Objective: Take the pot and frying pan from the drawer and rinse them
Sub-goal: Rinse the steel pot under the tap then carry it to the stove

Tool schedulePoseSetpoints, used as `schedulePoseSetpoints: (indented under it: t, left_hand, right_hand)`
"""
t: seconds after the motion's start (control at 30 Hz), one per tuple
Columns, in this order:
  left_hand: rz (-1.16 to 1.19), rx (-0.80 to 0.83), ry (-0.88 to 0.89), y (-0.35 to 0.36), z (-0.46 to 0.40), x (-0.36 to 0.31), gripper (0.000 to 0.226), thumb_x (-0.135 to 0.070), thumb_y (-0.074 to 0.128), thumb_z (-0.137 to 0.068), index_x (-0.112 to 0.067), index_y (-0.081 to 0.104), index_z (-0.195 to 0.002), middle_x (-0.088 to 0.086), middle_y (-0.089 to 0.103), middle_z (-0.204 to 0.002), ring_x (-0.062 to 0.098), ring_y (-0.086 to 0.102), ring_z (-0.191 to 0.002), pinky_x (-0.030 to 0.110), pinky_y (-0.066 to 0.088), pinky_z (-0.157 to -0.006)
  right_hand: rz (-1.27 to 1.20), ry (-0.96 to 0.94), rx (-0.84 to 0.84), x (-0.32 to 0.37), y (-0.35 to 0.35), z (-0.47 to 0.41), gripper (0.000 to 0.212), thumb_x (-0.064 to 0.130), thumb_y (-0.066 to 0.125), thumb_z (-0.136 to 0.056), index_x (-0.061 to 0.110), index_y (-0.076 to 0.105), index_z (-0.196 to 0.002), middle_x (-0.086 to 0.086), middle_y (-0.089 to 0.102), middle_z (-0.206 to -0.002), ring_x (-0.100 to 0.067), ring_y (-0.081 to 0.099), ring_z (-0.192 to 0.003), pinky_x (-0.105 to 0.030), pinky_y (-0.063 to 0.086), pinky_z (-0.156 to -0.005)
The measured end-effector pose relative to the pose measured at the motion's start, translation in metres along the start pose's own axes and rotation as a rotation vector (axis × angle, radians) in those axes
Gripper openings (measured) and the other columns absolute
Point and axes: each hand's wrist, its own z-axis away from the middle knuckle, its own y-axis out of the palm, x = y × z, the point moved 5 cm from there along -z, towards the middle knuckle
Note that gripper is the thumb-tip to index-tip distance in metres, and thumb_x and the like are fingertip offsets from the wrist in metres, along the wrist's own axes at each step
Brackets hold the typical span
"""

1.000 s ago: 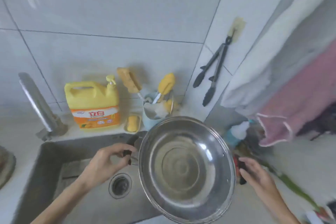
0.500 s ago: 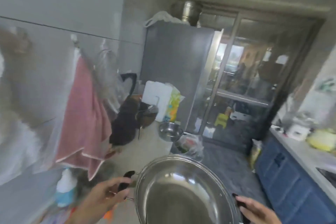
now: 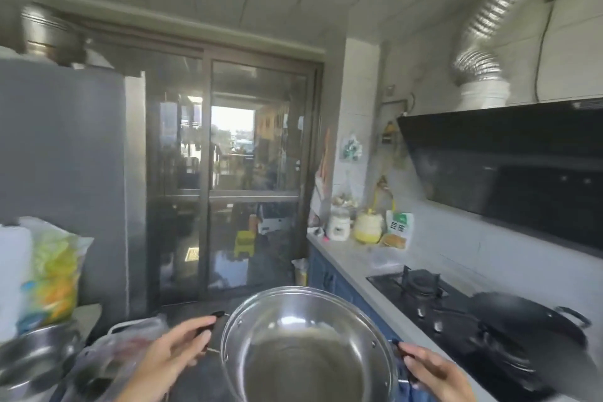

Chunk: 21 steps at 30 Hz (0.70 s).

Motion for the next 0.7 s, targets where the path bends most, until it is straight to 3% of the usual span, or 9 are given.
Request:
schedulePoseSetpoints:
  t: [0.07,0.17,0.23,0.3,0.4,0.53,0.57,0.63,0.7]
  left_hand:
    - [-0.004,0.048,-0.011,0.037,-0.046,0.003,0.022,-0.006,0.066,-0.084,-0.022,0.074,-0.096,0.002,0.075,-0.088,0.004,0.067,-0.073,0.018,0.055,-0.066]
    - [-0.012,0.058,-0.044,0.073,-0.115,0.022,0.027,-0.010,0.065,-0.085,-0.035,0.075,-0.090,-0.002,0.075,-0.090,0.006,0.067,-0.078,0.022,0.054,-0.070]
    - [-0.003,0.057,-0.048,0.093,-0.162,0.037,0.028,-0.011,0.064,-0.086,-0.037,0.075,-0.088,-0.005,0.075,-0.090,0.004,0.068,-0.074,0.019,0.055,-0.066]
    - [0.007,0.060,-0.047,0.111,-0.212,0.057,0.025,-0.015,0.063,-0.087,-0.037,0.074,-0.091,-0.010,0.074,-0.093,0.003,0.069,-0.079,0.020,0.055,-0.068]
    - [0.023,0.118,0.002,0.135,-0.290,0.081,0.020,-0.018,0.062,-0.088,-0.032,0.072,-0.098,-0.022,0.072,-0.100,-0.002,0.067,-0.090,0.019,0.055,-0.070]
    - [0.028,0.235,0.032,0.159,-0.409,0.103,0.019,-0.028,0.068,-0.084,-0.034,0.071,-0.101,-0.024,0.070,-0.104,-0.007,0.064,-0.089,0.015,0.050,-0.079]
    - [0.010,0.268,0.050,0.165,-0.437,0.106,0.021,-0.035,0.070,-0.082,-0.037,0.071,-0.102,-0.024,0.069,-0.106,-0.006,0.063,-0.092,0.016,0.048,-0.084]
    - [-0.005,0.317,0.055,0.183,-0.496,0.115,0.024,-0.032,0.070,-0.082,-0.035,0.069,-0.106,-0.023,0.069,-0.106,-0.006,0.060,-0.099,0.019,0.044,-0.092]
    - [0.004,0.349,0.042,0.204,-0.549,0.121,0.026,-0.018,0.065,-0.087,-0.029,0.066,-0.110,-0.025,0.061,-0.108,-0.010,0.056,-0.099,0.019,0.044,-0.092]
  right_hand:
    - [0.111,0.004,-0.002,0.004,0.005,-0.028,0.016,0.002,0.074,-0.071,0.015,0.077,-0.081,-0.011,0.075,-0.079,-0.009,0.062,-0.059,-0.018,0.053,-0.059]
    - [0.094,0.054,-0.045,-0.018,-0.008,-0.092,0.031,0.027,0.080,-0.055,0.018,0.079,-0.084,-0.016,0.074,-0.085,-0.020,0.065,-0.075,-0.032,0.054,-0.081]
    - [0.070,0.100,-0.083,-0.037,-0.013,-0.134,0.030,0.023,0.078,-0.060,0.013,0.078,-0.088,-0.017,0.074,-0.087,-0.027,0.064,-0.078,-0.026,0.055,-0.074]
    - [0.080,0.064,-0.106,-0.051,-0.009,-0.177,0.018,0.002,0.069,-0.078,0.006,0.074,-0.095,-0.015,0.074,-0.089,-0.027,0.061,-0.078,-0.016,0.053,-0.061]
    - [0.070,0.115,-0.112,-0.081,-0.007,-0.242,0.020,-0.003,0.065,-0.081,0.002,0.071,-0.100,-0.012,0.075,-0.085,-0.021,0.061,-0.072,-0.014,0.052,-0.057]
    - [0.080,0.150,-0.118,-0.110,-0.004,-0.335,0.067,0.040,0.090,-0.045,0.008,0.073,-0.101,-0.013,0.075,-0.091,-0.019,0.066,-0.077,-0.020,0.055,-0.066]
    - [0.085,0.144,-0.132,-0.115,-0.004,-0.358,0.067,0.044,0.090,-0.044,0.010,0.074,-0.099,-0.014,0.074,-0.092,-0.021,0.065,-0.079,-0.021,0.055,-0.068]
    - [0.108,0.141,-0.158,-0.117,-0.001,-0.406,0.034,0.020,0.081,-0.069,0.008,0.073,-0.099,-0.016,0.074,-0.092,-0.018,0.066,-0.076,-0.019,0.055,-0.063]
    - [0.168,0.128,-0.175,-0.118,-0.001,-0.446,0.023,0.001,0.066,-0.082,0.003,0.070,-0.105,-0.014,0.074,-0.091,-0.014,0.068,-0.072,-0.017,0.054,-0.059]
